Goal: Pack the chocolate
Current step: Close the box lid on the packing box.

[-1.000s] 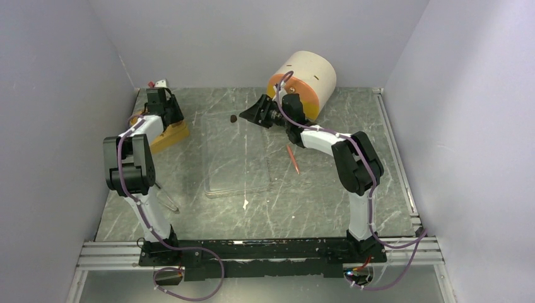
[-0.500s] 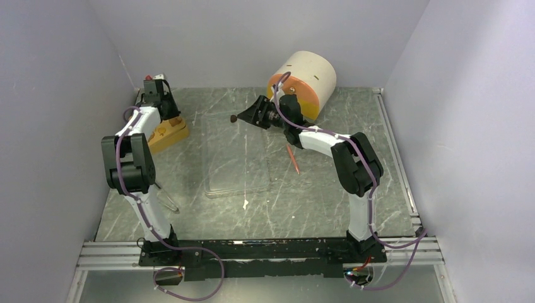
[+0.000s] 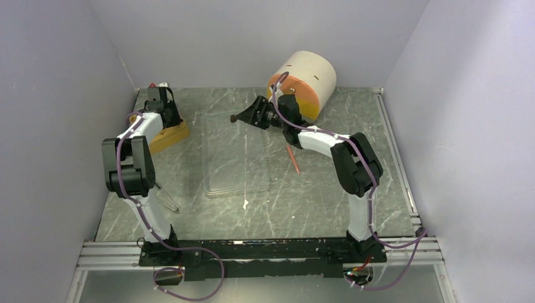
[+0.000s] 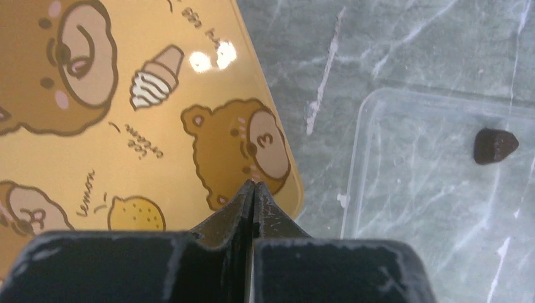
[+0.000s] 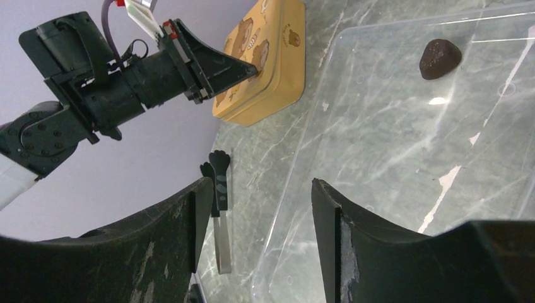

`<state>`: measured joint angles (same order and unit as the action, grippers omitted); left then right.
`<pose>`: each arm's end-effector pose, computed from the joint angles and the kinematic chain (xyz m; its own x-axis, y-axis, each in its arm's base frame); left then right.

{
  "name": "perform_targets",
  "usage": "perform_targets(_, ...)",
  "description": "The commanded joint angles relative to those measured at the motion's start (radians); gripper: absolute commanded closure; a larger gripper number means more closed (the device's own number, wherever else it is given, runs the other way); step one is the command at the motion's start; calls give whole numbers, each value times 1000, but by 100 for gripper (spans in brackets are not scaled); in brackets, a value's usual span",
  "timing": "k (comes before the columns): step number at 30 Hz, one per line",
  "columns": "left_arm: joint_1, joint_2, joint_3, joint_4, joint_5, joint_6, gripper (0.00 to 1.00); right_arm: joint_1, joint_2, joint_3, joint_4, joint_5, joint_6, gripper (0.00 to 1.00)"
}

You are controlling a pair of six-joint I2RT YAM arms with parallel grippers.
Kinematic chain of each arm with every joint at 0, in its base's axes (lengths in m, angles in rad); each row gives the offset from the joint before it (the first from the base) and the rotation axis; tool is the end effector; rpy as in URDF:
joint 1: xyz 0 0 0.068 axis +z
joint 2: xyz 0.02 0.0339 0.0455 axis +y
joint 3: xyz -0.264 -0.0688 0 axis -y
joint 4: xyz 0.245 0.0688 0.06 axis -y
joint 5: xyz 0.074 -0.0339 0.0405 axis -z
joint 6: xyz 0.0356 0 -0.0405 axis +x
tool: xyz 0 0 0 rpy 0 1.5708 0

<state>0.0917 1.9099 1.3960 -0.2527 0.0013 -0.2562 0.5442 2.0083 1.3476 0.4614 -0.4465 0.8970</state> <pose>0.4278 0.0393 0.2183 -0.6453 -0.3138 -0.6965 -0.2627 0.9473 -0.1834 0.3908 0.2545 0.2287 -0.7536 0.3678 -0.5448 -0.3850 0.4249 0.8193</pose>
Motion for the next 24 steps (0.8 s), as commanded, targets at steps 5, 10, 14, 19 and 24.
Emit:
perform_targets(5, -17, -52, -18, -91, 11, 4, 95, 4, -45, 51, 23, 9, -25, 37)
perform_targets(10, -17, -67, 101, -150, 18, -6, 95, 4, -59, 39, 23, 20, -32, 37)
perform_targets(14, -17, -33, 140, -160, 0, 9, 91, 6, -60, 29, 41, 15, -17, 37)
perform_targets(19, -17, 3, 79, -249, -33, 18, 95, 7, -70, 31, 29, 14, -27, 37)
perform_targets(24, -17, -63, 27, -254, -23, 36, 95, 7, -87, 16, 22, 19, -44, 37)
